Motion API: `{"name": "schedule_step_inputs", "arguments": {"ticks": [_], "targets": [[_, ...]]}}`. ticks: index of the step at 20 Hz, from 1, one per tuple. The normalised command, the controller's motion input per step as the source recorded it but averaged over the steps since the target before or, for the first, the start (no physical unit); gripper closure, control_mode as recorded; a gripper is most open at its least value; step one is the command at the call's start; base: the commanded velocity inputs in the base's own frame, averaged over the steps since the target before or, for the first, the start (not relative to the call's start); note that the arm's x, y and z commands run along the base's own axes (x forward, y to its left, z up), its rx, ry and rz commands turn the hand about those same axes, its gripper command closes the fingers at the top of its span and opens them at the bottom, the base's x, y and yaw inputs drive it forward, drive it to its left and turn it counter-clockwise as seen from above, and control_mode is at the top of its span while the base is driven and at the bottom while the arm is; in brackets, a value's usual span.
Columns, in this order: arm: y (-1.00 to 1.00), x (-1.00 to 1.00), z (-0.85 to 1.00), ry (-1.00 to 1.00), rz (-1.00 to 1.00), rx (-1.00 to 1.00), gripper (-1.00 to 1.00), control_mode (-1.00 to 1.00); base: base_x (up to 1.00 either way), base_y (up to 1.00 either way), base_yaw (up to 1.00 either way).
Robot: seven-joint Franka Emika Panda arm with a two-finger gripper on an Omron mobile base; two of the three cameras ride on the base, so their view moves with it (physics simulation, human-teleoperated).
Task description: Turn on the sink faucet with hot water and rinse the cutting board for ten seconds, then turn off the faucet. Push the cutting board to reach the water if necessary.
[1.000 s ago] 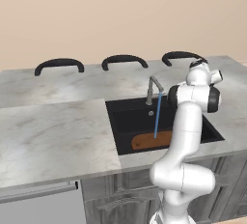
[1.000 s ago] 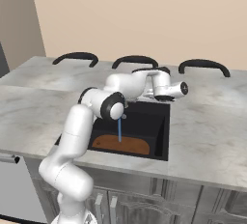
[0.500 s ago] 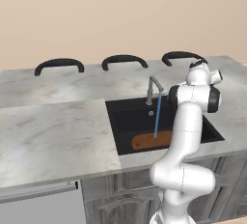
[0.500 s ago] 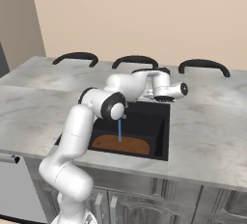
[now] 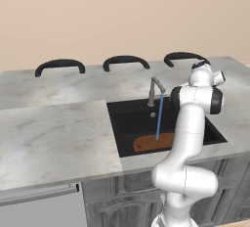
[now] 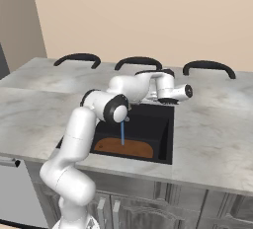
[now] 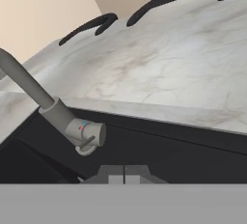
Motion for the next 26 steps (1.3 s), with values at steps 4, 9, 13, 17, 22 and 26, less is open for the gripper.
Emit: {"name": "schedule_step_inputs", "arguments": {"ticks": [4, 9, 13, 17, 22, 26], "targets": [[0.00, 0.00, 0.00, 0.00, 0.00, 0.00, 1.00, -1.00, 0.00, 0.00, 0.00], [0.00, 0.00, 0.00, 0.00, 0.00, 0.00, 1.00, -1.00, 0.00, 0.00, 0.00], [0.00, 0.00, 0.00, 0.00, 0.00, 0.00, 1.00, -1.00, 0.00, 0.00, 0.00], [0.00, 0.00, 0.00, 0.00, 0.00, 0.00, 1.00, -1.00, 0.00, 0.00, 0.00], [0.00, 0.00, 0.00, 0.00, 0.00, 0.00, 1.00, -1.00, 0.00, 0.00, 0.00], [0.00, 0.00, 0.00, 0.00, 0.00, 0.00, 1.00, -1.00, 0.00, 0.00, 0.00]]}}
